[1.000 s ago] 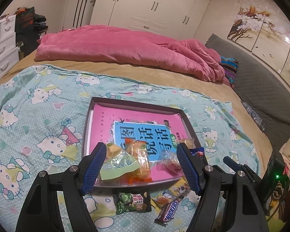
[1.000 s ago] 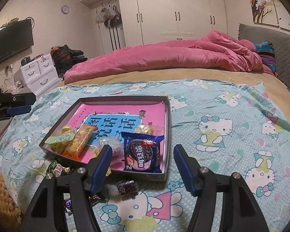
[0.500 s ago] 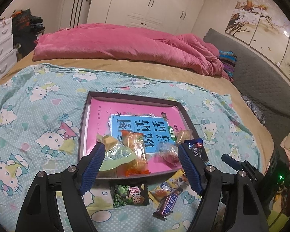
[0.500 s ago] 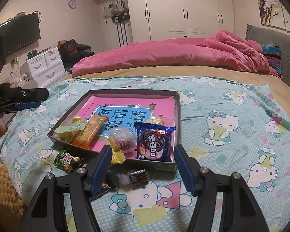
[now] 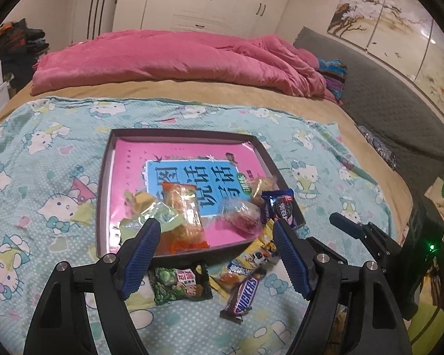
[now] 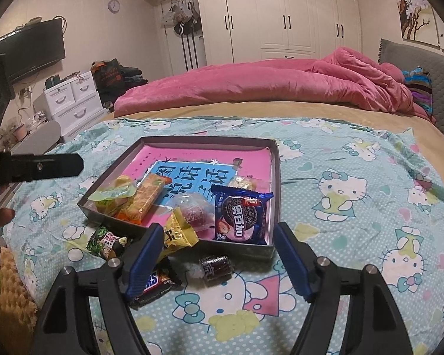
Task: Organize snacks
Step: 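Withdraw both open tools from the tray toward the loose snacks beside it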
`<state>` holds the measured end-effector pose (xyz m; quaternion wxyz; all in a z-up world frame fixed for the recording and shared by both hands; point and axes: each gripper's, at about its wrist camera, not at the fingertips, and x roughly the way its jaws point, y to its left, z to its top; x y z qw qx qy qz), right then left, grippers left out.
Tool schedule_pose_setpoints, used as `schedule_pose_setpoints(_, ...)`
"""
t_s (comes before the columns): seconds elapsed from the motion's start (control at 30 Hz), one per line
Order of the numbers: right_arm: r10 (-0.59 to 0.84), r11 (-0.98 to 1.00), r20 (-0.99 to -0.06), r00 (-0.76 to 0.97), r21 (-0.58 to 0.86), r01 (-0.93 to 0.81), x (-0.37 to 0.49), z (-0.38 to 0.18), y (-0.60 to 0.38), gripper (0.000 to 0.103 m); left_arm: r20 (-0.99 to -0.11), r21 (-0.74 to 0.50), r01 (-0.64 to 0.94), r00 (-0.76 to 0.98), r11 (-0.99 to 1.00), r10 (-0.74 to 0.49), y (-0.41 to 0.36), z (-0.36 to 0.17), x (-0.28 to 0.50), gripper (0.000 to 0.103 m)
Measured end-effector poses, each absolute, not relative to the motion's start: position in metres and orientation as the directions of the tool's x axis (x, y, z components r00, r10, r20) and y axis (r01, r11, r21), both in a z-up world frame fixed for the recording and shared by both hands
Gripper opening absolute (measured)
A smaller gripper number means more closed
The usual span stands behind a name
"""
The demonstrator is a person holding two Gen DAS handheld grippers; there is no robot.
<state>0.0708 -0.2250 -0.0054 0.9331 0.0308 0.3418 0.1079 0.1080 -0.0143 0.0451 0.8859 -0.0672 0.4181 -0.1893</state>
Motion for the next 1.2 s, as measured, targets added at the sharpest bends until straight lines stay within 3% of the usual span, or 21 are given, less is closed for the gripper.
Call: schedule_pose_setpoints(1.2, 0.198, 0.98, -0.655, 0.729, 0.144, -0.137, 0.063, -0.008, -0.236, 0.076, -0.786, -0.287, 0.342, 0.451, 0.895, -0.424, -0.041, 0.015, 0.096, 0.079)
